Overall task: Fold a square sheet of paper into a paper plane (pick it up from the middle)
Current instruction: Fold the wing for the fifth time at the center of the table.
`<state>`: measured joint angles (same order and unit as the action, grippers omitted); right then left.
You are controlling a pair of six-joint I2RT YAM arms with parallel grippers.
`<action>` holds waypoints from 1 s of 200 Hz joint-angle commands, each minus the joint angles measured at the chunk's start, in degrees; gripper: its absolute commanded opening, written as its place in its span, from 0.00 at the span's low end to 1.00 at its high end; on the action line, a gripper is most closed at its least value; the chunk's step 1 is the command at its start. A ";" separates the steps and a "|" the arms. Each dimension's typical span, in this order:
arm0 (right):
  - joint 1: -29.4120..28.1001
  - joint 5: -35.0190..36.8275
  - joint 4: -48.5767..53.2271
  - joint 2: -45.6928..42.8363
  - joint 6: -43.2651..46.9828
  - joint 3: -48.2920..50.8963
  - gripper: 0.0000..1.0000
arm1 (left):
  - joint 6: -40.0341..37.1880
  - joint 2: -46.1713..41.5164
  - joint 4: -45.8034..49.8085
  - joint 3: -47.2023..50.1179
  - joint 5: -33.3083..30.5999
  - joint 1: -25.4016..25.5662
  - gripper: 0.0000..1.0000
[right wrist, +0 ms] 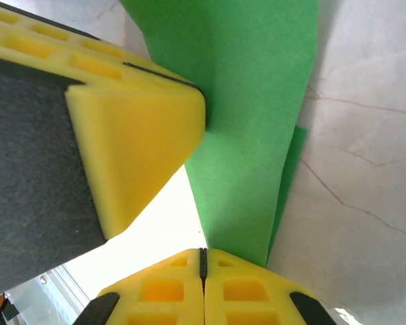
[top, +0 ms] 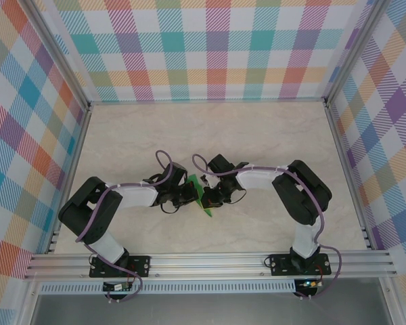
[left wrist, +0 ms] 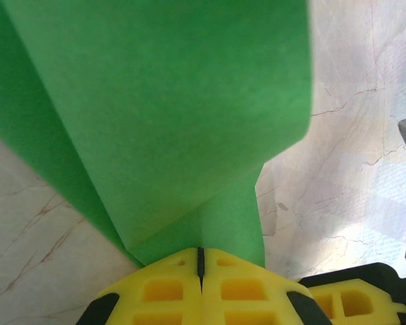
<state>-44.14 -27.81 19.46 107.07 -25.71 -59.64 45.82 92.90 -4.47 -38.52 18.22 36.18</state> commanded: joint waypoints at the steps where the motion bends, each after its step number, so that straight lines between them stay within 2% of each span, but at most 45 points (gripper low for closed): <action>1: -0.07 -1.74 -0.21 1.04 0.09 1.96 0.06 | 0.61 1.76 5.13 1.70 -3.91 0.47 0.00; 61: -0.13 -2.07 0.30 -3.78 0.29 1.28 0.08 | 0.67 1.58 5.05 1.78 -3.89 0.47 0.00; 152: -0.07 -3.49 0.05 0.23 0.76 4.42 0.08 | 1.30 2.17 5.44 2.09 -4.59 0.46 0.00; 200: -0.24 -4.37 1.42 -1.40 2.59 6.52 0.08 | 2.42 1.80 6.21 2.31 -5.97 0.42 0.00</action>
<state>-43.92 -30.72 17.10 106.02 -24.88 -55.68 47.31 92.90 -4.58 -38.41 17.85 36.25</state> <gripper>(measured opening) 0.080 0.040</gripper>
